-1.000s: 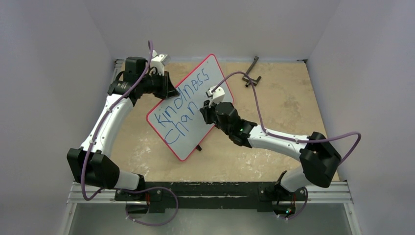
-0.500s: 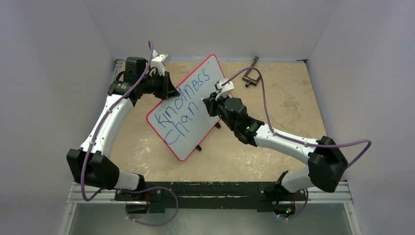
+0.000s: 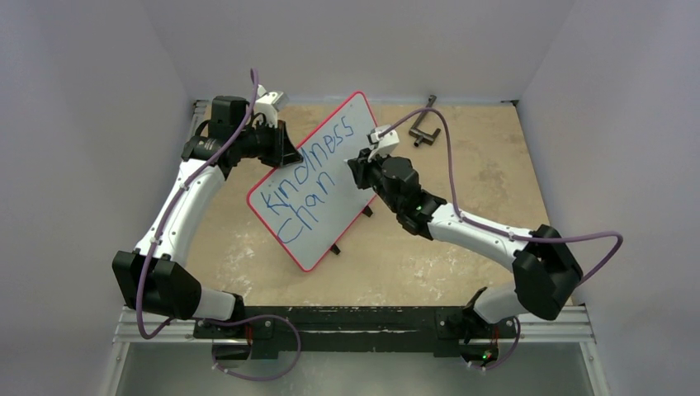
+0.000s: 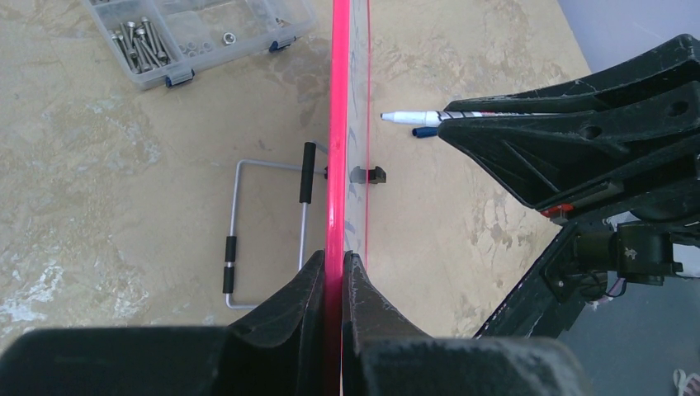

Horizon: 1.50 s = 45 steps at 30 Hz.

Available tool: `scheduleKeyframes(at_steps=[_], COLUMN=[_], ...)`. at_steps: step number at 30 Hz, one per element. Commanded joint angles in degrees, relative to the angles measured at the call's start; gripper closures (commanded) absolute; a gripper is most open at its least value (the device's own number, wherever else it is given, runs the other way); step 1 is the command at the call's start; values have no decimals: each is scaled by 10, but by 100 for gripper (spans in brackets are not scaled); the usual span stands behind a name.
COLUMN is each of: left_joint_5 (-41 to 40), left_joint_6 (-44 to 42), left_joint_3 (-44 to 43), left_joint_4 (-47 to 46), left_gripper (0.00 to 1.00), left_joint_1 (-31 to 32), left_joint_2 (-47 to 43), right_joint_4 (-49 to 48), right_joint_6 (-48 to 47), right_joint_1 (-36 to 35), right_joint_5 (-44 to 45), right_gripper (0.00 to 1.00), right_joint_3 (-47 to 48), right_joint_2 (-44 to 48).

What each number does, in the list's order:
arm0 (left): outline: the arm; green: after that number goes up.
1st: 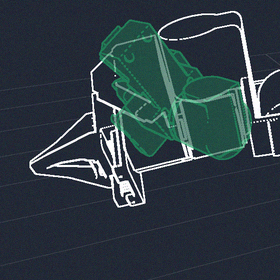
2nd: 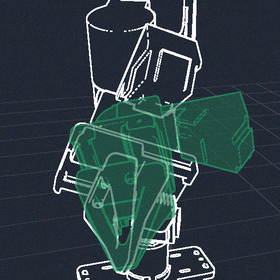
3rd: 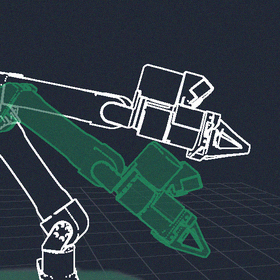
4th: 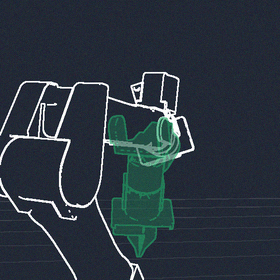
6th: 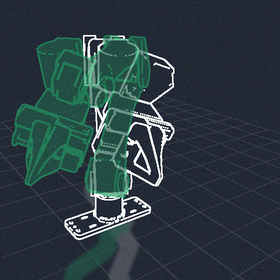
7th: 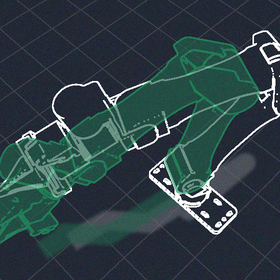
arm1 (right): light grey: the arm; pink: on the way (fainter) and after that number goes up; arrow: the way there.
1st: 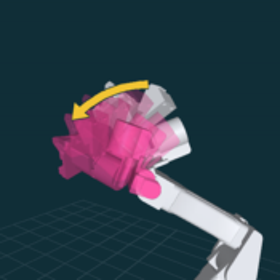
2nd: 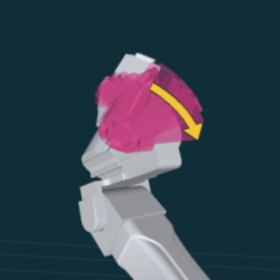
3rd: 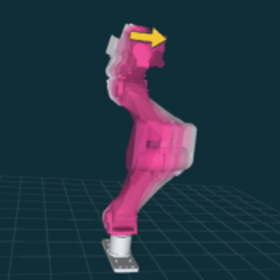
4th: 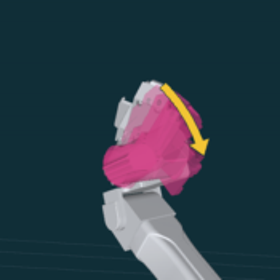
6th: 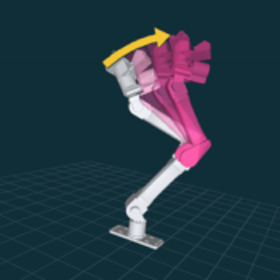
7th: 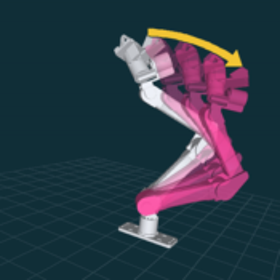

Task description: Write a sentence on the whiteboard

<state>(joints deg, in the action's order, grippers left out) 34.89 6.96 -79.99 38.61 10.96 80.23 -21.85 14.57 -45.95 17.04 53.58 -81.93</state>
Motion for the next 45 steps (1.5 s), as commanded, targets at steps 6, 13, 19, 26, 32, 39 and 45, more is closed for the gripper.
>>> scheduleKeyframes(at_steps=[6, 13, 19, 26, 32, 39, 45], left_joint_5=[-6, -7, -7, -8, -8, -8, -8], left_joint_6=[-12, -13, -13, -13, -13, -13, -13], left_joint_3=[2, 1, 2, 2, 1, 2, 2], left_joint_4=[13, 13, 12, 13, 12, 13, 13], left_gripper=[100, 100, 100, 100, 100, 100, 100], left_joint_1=[5, 5, 5, 5, 5, 5, 5], left_joint_2=[-11, -10, -10, -11, -11, -12, -12], right_joint_4=[-27, -31, -37, -46, -52, -43, -16], right_joint_6=[0, 3, -4, 3, 8, 16, 13], right_joint_1=[3, 3, 3, 3, 3, 3, 3], right_joint_5=[-33, -70, -112, -141, -133, -113, -80], right_gripper=[100, 100, 100, 100, 100, 100, 100], right_joint_3=[52, 59, 48, 12, -33, -36, 6], right_joint_2=[-33, -47, -50, -46, -34, -31, -42])
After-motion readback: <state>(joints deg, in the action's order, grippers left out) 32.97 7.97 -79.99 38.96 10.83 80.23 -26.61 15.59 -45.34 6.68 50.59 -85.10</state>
